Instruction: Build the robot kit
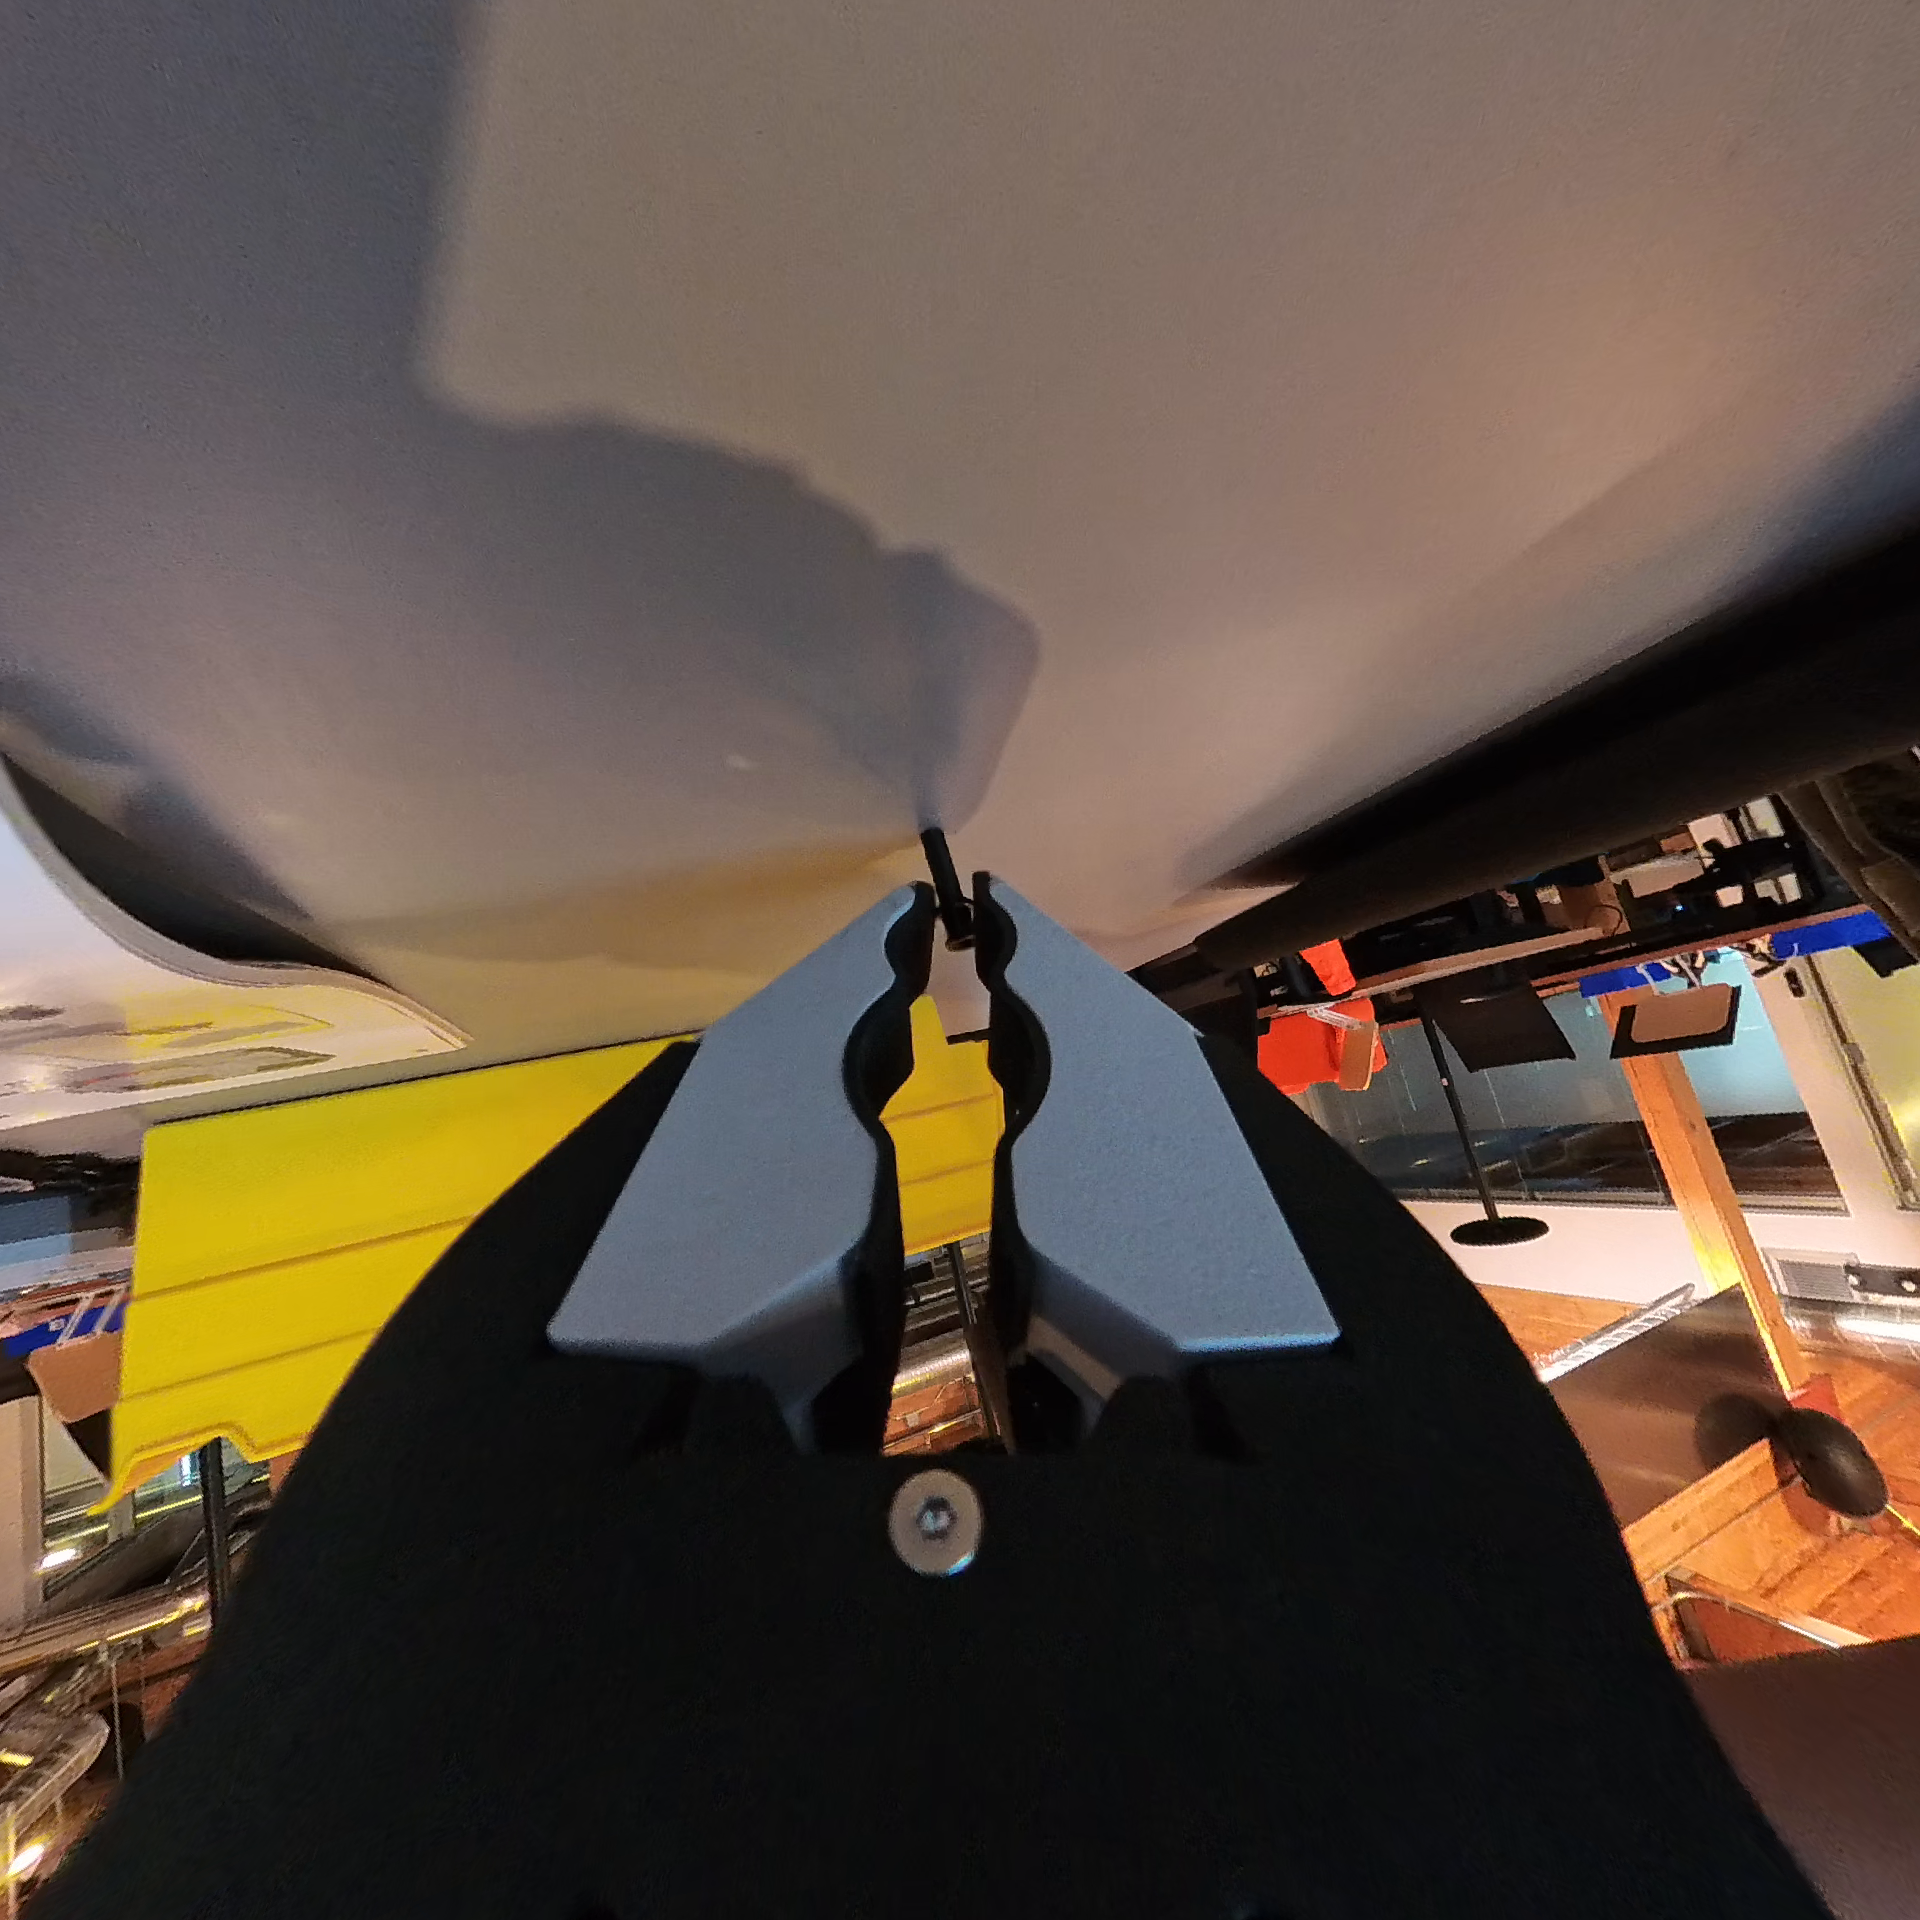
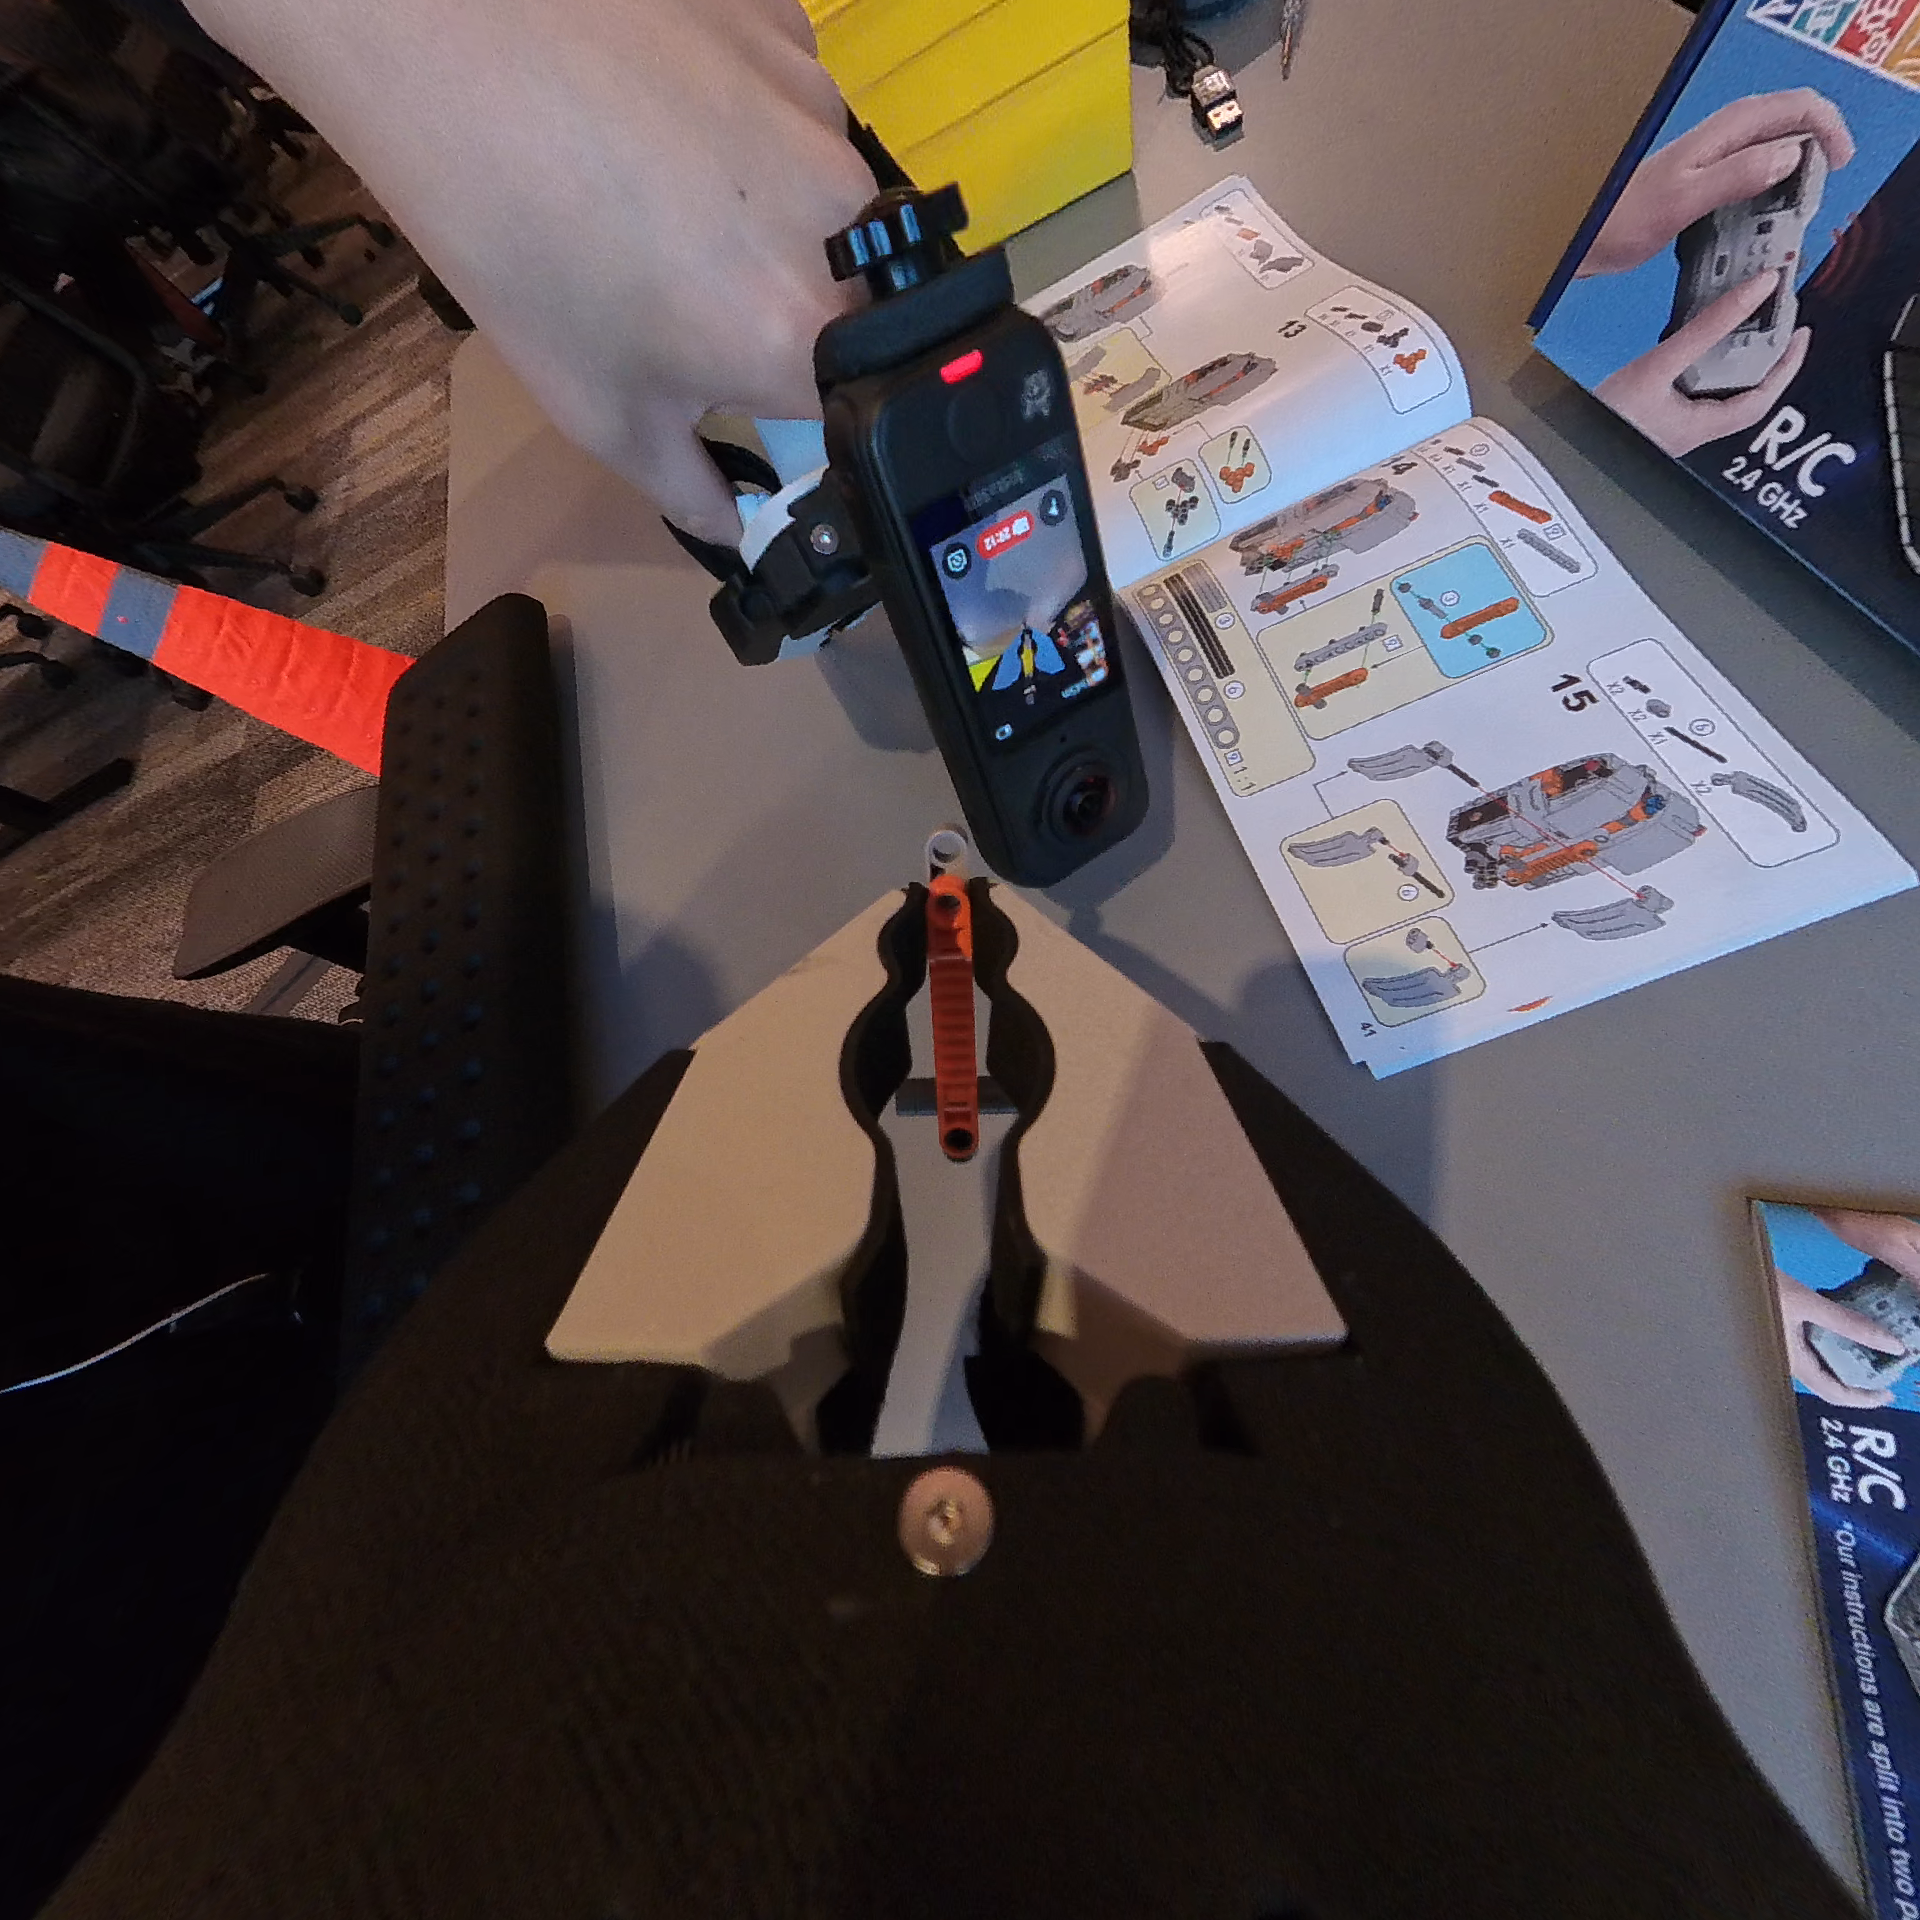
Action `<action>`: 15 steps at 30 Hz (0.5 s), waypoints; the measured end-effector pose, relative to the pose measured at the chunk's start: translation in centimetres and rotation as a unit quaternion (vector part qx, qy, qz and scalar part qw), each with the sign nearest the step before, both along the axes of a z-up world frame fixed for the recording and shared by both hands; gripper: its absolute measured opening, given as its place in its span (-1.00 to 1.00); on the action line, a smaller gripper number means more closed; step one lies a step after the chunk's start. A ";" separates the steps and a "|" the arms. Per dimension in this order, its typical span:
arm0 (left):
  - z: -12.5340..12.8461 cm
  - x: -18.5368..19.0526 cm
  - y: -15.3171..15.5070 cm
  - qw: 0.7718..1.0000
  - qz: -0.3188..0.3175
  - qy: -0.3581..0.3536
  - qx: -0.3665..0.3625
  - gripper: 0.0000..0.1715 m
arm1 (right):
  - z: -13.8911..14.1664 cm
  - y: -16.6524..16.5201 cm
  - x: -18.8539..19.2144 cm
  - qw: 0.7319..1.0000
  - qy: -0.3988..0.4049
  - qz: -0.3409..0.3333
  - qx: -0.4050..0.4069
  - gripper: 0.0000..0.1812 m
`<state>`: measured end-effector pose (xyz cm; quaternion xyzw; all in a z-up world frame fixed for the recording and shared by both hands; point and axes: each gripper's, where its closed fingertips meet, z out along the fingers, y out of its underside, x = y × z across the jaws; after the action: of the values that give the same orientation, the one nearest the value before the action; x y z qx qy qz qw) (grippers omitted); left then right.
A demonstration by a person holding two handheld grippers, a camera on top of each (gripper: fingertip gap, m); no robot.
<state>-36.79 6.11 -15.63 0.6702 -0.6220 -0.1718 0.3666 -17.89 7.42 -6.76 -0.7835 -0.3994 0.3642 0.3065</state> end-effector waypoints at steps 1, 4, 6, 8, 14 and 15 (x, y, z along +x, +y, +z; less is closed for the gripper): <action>-0.1 0.1 0.0 1.000 0.000 -0.001 0.000 -0.96 | 0.0 0.0 0.0 1.000 0.001 0.000 0.000 -0.94; -0.3 0.2 0.0 1.000 -0.001 0.000 -0.003 -0.97 | 0.1 0.0 0.1 1.000 0.003 0.000 0.000 -0.94; -0.2 -0.2 0.1 1.000 -0.010 0.008 -0.004 -0.97 | 0.1 0.0 0.1 1.000 0.004 0.000 -0.001 -0.94; -0.3 -0.4 0.0 1.000 -0.008 0.008 -0.006 -0.97 | 0.1 0.0 0.1 1.000 0.004 0.000 -0.001 -0.94; -0.2 -0.6 0.1 1.000 0.006 -0.004 -0.003 -0.97 | 0.2 -0.2 -0.1 1.000 0.001 0.004 0.001 -0.94; -0.1 -0.7 0.1 1.000 0.009 -0.005 -0.003 -0.97 | 0.2 -0.2 -0.1 1.000 0.002 0.003 0.002 -0.94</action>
<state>-37.46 6.24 -15.77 0.6755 -0.6185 -0.1628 0.3670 -17.97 7.25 -6.56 -0.7810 -0.4022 0.3659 0.3072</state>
